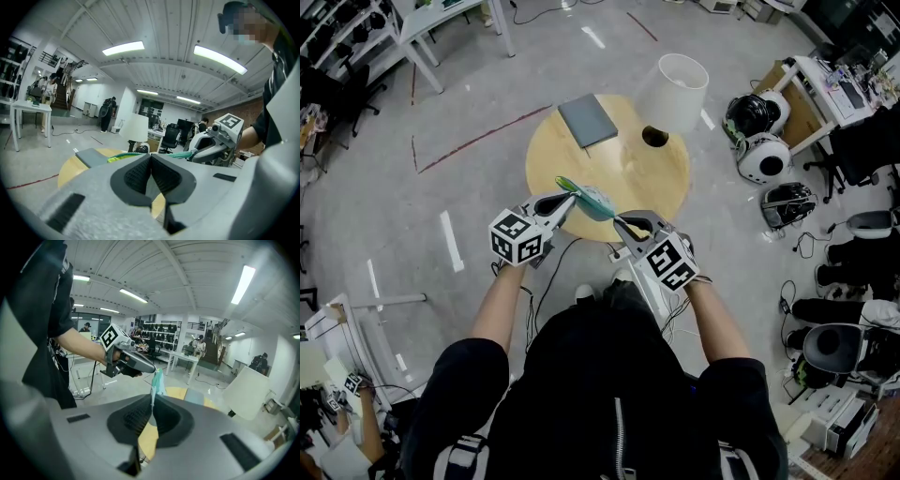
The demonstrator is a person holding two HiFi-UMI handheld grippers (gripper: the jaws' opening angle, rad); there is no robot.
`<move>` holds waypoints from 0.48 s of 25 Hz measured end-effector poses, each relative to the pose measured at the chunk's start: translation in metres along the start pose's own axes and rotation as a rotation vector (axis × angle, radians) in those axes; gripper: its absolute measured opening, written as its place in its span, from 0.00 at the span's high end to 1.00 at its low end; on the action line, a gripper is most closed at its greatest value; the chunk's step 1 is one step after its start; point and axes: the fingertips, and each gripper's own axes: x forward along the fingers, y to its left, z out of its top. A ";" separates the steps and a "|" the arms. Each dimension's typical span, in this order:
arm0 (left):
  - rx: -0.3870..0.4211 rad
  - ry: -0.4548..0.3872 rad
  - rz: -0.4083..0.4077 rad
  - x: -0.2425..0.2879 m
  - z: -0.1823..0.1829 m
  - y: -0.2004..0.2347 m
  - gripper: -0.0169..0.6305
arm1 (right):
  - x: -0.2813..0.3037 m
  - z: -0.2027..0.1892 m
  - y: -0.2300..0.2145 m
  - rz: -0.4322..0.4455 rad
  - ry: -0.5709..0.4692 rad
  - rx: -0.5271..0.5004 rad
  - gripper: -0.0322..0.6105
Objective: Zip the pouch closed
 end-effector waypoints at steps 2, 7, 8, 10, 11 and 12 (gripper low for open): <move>-0.006 -0.001 0.019 -0.007 0.000 0.008 0.96 | -0.001 -0.003 0.000 0.000 0.002 0.005 0.93; 0.017 0.015 0.039 -0.017 -0.002 0.017 0.96 | -0.003 -0.007 0.000 -0.007 0.009 0.011 0.93; 0.024 0.020 0.039 -0.018 -0.003 0.017 0.96 | -0.003 -0.008 0.002 -0.005 0.010 0.011 0.93; 0.033 0.028 0.040 -0.019 -0.005 0.016 0.96 | -0.004 -0.008 0.004 0.000 0.010 0.008 0.93; 0.034 0.030 0.040 -0.019 -0.006 0.015 0.96 | -0.004 -0.008 0.005 0.001 0.006 0.007 0.93; 0.033 0.030 0.041 -0.019 -0.007 0.014 0.96 | -0.005 -0.008 0.006 0.001 0.003 0.007 0.93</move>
